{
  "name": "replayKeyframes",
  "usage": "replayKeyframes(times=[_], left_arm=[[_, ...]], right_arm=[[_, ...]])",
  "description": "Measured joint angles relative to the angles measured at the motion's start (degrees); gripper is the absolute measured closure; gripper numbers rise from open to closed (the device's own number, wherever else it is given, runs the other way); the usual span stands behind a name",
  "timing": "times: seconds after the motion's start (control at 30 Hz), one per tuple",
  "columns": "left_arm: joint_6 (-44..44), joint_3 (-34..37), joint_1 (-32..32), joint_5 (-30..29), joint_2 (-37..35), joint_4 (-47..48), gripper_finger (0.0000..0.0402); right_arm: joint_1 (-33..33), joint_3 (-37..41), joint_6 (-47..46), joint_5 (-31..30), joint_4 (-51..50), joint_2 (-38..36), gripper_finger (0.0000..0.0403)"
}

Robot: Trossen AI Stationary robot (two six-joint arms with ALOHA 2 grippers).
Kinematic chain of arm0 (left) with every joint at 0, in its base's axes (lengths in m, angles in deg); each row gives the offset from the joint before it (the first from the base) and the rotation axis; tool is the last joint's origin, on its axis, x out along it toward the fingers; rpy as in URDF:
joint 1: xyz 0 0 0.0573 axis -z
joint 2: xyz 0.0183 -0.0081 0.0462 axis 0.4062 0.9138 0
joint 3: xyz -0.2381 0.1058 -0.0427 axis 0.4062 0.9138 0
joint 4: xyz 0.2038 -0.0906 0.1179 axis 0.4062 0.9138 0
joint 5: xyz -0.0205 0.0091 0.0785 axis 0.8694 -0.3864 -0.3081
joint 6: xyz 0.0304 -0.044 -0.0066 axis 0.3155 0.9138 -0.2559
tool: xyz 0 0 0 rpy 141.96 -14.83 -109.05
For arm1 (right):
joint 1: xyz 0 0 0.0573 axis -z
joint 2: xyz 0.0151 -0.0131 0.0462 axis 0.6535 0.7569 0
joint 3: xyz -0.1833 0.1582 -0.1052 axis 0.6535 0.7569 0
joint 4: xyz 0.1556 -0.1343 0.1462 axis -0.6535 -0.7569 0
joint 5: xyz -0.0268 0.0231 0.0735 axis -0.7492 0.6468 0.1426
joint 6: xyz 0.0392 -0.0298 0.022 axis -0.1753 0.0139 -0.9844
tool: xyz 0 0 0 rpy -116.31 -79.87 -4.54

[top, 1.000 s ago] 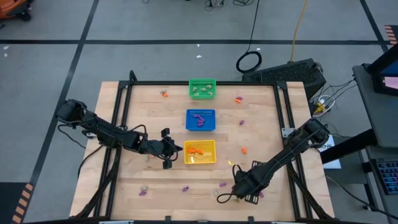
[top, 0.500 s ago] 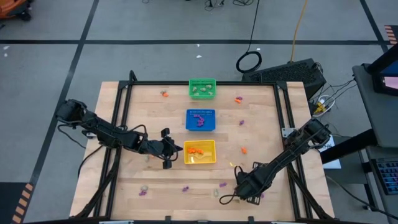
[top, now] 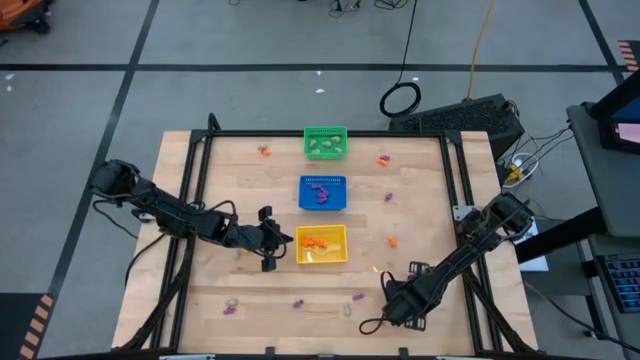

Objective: Sort Halloween decoration
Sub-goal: Put the white skull toy into the green bin

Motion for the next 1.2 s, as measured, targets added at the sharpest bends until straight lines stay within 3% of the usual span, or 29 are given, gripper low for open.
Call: replayKeyframes(times=[0.27, 0.83, 1.2], left_arm=[[-0.02, 0.0, 0.0, 0.0, 0.0, 0.02, 0.0401], [-0.01, 0.0, 0.0, 0.0, 0.0, 0.04, 0.0401], [0.02, 0.0, 0.0, 0.01, 0.0, 0.03, 0.0401]], right_arm=[[-0.63, 1.19, -2.47, -0.49, 0.48, -0.13, 0.0235], [-0.63, 1.36, -1.91, -1.24, 1.05, -0.02, 0.038], [-0.58, 1.36, 2.38, 0.0, 1.15, 0.04, 0.0399]])
